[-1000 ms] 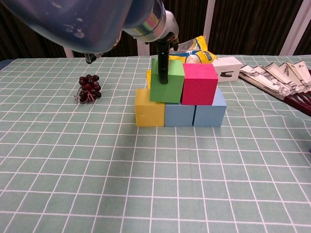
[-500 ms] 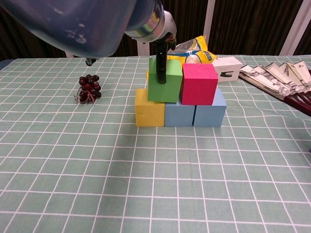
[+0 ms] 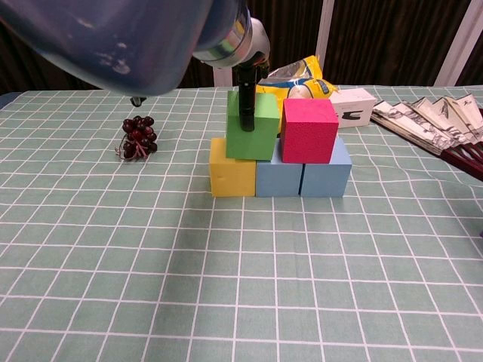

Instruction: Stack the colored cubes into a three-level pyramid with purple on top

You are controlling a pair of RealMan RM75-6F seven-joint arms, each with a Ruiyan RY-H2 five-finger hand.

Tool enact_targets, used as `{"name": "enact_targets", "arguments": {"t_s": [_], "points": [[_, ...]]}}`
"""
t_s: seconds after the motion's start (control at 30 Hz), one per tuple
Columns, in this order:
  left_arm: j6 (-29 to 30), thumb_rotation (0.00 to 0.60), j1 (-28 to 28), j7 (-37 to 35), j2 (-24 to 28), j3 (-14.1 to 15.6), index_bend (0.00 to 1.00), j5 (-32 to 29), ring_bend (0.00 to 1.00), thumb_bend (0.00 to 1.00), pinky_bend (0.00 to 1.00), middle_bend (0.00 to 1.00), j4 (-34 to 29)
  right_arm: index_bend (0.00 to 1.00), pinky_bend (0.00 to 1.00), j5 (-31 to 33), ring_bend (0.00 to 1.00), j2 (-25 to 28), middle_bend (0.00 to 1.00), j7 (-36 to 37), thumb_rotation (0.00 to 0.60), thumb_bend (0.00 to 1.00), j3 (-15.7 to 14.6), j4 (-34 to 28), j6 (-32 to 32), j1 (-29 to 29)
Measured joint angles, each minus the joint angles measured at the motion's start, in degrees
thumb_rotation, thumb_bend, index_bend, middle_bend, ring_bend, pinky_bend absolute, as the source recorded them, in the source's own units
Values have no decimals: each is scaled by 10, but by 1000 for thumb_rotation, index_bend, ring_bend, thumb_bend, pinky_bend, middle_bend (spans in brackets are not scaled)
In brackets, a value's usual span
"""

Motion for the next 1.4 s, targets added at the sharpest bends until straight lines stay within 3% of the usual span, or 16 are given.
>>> {"name": "enact_targets", "arguments": {"t_s": [1.4], "points": [[-13, 600, 12, -9, -16, -7, 0, 33, 39, 421, 0, 396, 9, 0, 0, 2, 0, -2, 61, -2, 600, 338, -3, 2, -2, 1]]}}
